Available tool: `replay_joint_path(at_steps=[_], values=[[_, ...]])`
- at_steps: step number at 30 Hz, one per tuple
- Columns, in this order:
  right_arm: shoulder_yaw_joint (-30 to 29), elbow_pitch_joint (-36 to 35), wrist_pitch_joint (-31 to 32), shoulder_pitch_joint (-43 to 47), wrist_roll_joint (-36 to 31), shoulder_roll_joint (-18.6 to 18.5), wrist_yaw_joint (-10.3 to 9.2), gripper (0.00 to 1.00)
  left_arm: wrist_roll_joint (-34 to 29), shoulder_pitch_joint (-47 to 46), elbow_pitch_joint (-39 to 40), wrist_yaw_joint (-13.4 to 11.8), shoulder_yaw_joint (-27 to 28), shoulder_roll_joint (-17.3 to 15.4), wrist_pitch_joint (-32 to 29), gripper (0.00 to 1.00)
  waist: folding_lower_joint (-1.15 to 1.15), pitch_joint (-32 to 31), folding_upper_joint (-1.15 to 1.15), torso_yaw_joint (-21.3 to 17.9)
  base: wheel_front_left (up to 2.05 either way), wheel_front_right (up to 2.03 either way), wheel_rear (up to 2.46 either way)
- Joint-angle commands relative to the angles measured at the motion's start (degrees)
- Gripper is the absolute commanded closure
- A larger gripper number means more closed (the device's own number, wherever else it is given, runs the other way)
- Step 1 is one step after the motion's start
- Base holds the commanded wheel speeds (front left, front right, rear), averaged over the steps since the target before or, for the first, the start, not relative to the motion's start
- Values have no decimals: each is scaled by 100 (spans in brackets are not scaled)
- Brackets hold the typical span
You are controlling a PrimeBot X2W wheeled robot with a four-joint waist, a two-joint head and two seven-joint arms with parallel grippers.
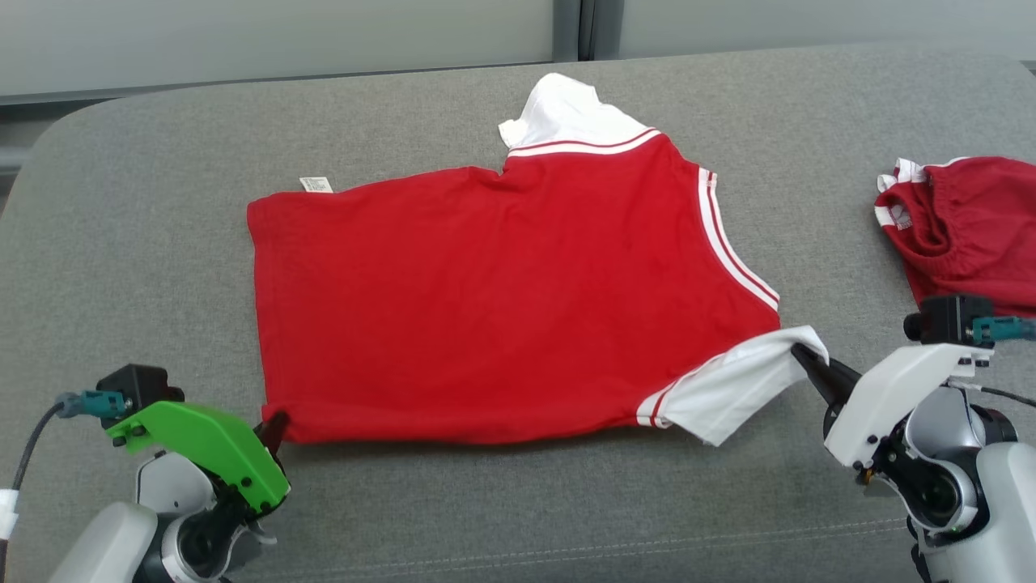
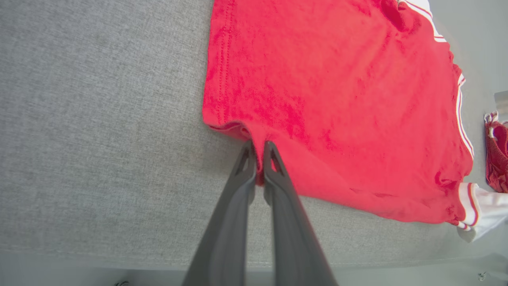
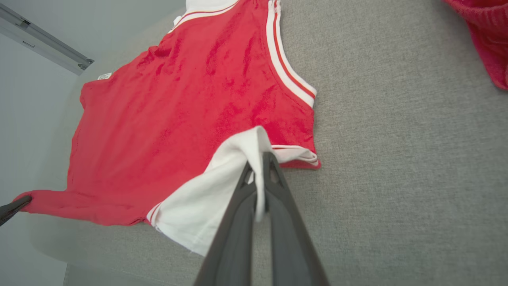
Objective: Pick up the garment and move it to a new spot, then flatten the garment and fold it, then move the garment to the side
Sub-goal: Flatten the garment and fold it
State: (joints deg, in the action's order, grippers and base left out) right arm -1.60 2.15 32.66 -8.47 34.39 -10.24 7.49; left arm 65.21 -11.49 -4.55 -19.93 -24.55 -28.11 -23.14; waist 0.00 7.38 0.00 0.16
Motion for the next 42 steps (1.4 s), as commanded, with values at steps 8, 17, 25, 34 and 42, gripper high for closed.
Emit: replay_joint_path(at_steps=[8, 17, 25, 34, 42], values=[[-10, 863, 182, -1081, -97, 17, 0, 100, 222, -640, -334, -394, 273, 196, -163, 100, 0, 446, 0, -66, 0, 0, 0], [176, 1738, 52, -1948, -232, -37, 0, 100, 260, -1089, -674, -422, 395, 362, -66, 100, 0, 864, 0, -50, 0, 0, 0], [252, 2396, -134, -2456, -200, -43, 0, 0, 220, -1388, -816, -512, 466, 444, 1, 0, 0, 964, 0, 35, 0, 0, 0], [105, 2793, -710, -2929, -183, 33, 0, 0, 71, -1451, -648, -157, 499, 405, 338, 0, 0, 943, 0, 92, 0, 0, 0], [17, 2533, -1292, -2834, -13, -76, 0, 0, -32, -1032, -359, 130, 604, 343, 856, 0, 0, 821, 0, 82, 0, 0, 0]])
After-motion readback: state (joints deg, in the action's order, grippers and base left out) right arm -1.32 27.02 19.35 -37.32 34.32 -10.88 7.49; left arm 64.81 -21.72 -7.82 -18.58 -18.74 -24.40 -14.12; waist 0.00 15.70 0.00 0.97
